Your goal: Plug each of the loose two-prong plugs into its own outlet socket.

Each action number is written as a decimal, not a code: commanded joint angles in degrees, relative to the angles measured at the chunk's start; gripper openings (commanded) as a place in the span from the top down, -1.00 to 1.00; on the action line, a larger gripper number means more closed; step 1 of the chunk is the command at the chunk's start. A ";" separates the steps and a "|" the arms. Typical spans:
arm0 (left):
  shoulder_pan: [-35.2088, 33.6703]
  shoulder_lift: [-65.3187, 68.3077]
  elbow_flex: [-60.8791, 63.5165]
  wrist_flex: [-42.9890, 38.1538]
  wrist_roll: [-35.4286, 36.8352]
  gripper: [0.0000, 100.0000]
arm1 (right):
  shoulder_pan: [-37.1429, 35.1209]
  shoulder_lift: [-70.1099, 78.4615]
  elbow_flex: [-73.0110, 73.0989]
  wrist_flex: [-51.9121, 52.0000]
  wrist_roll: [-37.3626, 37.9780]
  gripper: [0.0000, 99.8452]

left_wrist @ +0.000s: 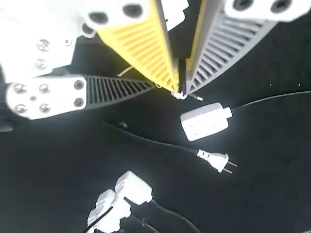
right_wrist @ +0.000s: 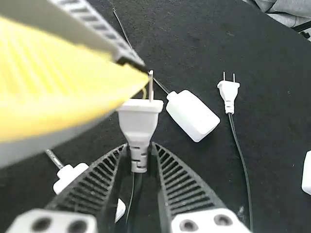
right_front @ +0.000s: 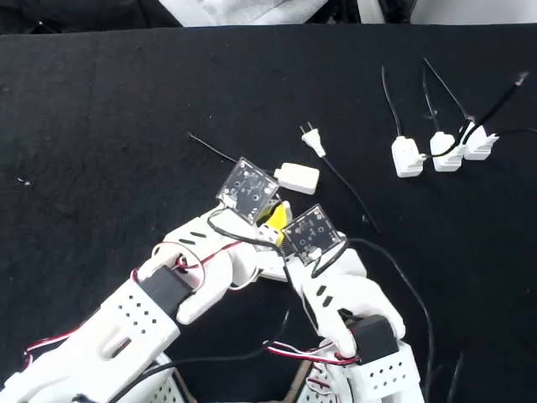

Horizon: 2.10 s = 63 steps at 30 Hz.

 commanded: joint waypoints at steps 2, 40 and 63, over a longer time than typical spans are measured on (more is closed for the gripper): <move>-0.04 2.73 -1.01 0.00 -0.44 0.94 | -0.70 -5.49 -1.45 0.53 -0.44 0.98; -3.47 5.45 -5.85 5.63 -0.44 0.93 | -7.30 -5.05 -6.11 2.46 0.09 0.98; -8.75 5.54 -3.21 5.63 -0.09 0.94 | -7.47 -5.23 -8.40 3.16 -0.18 0.98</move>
